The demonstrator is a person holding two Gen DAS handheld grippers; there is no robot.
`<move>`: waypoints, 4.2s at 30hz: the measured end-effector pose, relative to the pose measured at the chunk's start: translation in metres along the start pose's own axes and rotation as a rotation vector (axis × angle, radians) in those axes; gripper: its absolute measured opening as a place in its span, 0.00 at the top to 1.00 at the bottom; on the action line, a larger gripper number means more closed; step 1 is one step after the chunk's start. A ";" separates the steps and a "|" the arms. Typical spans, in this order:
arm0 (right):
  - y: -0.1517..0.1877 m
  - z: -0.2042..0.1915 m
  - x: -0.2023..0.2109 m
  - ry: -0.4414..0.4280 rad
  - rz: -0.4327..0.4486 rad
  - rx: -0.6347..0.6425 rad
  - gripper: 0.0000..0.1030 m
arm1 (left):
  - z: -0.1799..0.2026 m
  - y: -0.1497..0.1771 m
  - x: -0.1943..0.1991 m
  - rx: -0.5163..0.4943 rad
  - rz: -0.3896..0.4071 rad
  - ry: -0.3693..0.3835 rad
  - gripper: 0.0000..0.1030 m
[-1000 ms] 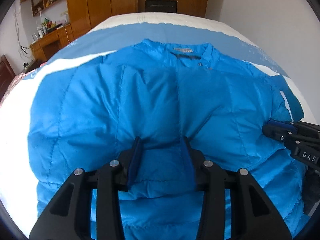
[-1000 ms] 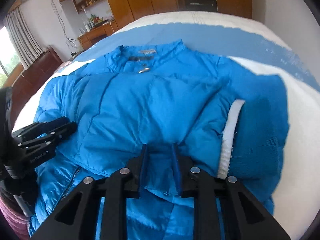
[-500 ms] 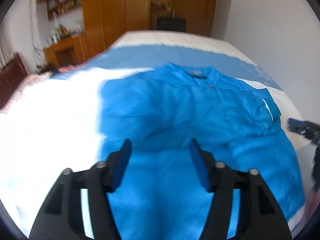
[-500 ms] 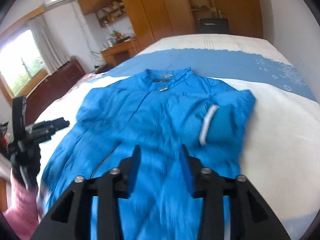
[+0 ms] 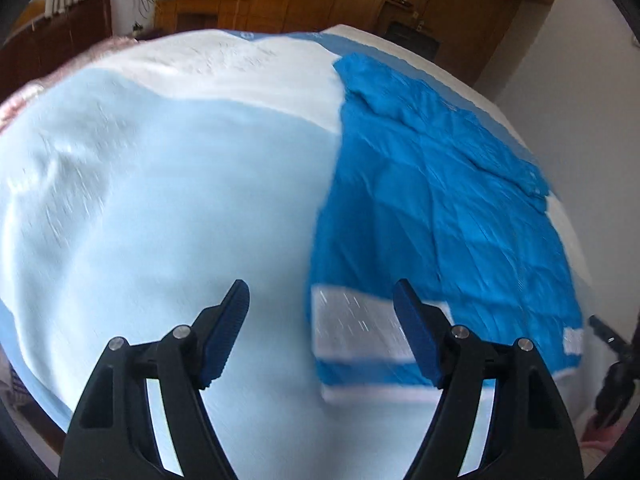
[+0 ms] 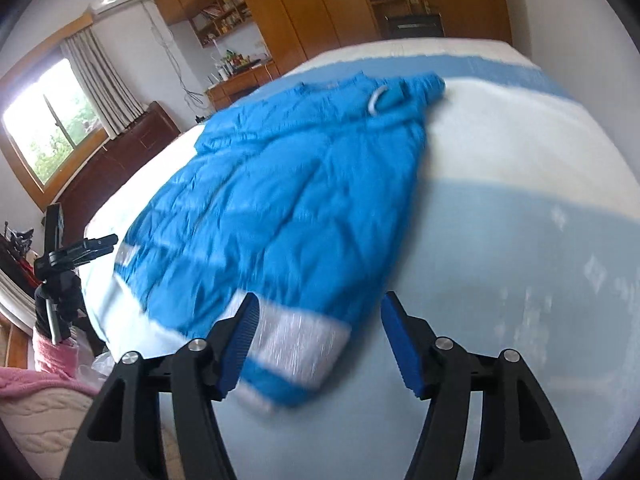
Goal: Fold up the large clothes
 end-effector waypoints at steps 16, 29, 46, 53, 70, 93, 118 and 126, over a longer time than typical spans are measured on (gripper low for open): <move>0.042 -0.009 -0.026 -0.240 -0.063 -0.216 0.47 | 0.029 0.024 -0.027 0.025 -0.064 0.104 0.36; 0.039 -0.020 -0.008 -0.227 -0.023 -0.117 0.89 | 0.028 0.026 0.001 0.029 0.010 0.094 0.89; 0.018 -0.028 0.035 -0.285 0.059 -0.025 0.91 | 0.036 0.009 0.028 0.063 0.088 0.256 0.89; -0.062 -0.040 0.059 -0.278 0.126 0.034 0.91 | 0.071 -0.075 0.053 0.048 0.196 0.368 0.90; -0.265 0.024 0.003 -0.272 0.089 -0.188 0.91 | 0.138 -0.276 -0.029 0.040 0.216 0.403 0.90; -0.319 0.143 -0.196 -0.210 -0.147 -0.462 0.91 | 0.108 -0.328 -0.260 0.193 -0.084 0.189 0.89; -0.235 0.100 -0.132 0.001 -0.114 -0.177 0.72 | 0.093 -0.236 -0.167 -0.102 -0.016 0.081 0.69; -0.270 0.088 -0.108 0.033 0.030 -0.169 0.94 | 0.110 -0.261 -0.124 -0.082 0.197 0.070 0.95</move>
Point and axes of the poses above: each gripper's, at about its wrist camera, not at the fingertips, and x roughly against the way its jaws point, z to its right, y to its underside, the point moved 9 cm from there along -x, roughly the way its jaws point, and after that the axes turned 1 degree about -x, right-handed, at the moved point
